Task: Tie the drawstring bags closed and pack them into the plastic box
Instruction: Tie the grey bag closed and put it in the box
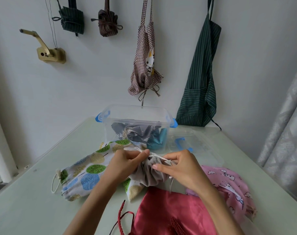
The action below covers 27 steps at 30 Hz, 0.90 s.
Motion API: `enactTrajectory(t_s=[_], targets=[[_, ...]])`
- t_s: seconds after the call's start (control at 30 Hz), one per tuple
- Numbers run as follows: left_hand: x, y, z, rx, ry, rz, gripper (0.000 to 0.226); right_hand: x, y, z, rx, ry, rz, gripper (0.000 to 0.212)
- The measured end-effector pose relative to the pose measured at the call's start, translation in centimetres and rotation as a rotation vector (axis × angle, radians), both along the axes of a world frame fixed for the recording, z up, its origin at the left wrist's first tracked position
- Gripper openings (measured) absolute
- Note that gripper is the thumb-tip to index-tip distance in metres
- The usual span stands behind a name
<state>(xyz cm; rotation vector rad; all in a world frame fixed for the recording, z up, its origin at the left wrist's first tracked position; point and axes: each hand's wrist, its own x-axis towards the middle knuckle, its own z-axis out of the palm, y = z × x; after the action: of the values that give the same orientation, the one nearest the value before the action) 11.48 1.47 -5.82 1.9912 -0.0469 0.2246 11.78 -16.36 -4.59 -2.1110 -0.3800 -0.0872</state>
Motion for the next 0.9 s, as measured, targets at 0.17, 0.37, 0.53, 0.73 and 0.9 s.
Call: enactTrajectory(t_s=[0.17, 0.37, 0.53, 0.73, 0.9], targets=[[-0.3, -0.6, 0.5, -0.287, -0.038, 0.000, 0.022, -0.5, -1.1, 1.3, 0.049, -0.035, 0.056, 0.018], [-0.6, -1.2, 1.2, -0.411, 0.028, -0.117, 0.032, 0.1, -1.1, 0.5, 0.044, -0.062, -0.037, 0.019], [-0.6, -0.7, 1.3, -0.527, 0.094, -0.144, 0.028, 0.5, -0.9, -0.1, -0.072, -0.064, -0.104, 0.018], [-0.7, -0.9, 1.3, -0.203, -0.034, -0.221, 0.023, -0.4, -2.3, 1.5, -0.145, 0.157, 0.089, 0.028], [-1.0, -1.5, 0.9, 0.038, 0.122, -0.433, 0.022, -1.9, -2.8, 4.3, -0.055, 0.168, 0.069, 0.044]])
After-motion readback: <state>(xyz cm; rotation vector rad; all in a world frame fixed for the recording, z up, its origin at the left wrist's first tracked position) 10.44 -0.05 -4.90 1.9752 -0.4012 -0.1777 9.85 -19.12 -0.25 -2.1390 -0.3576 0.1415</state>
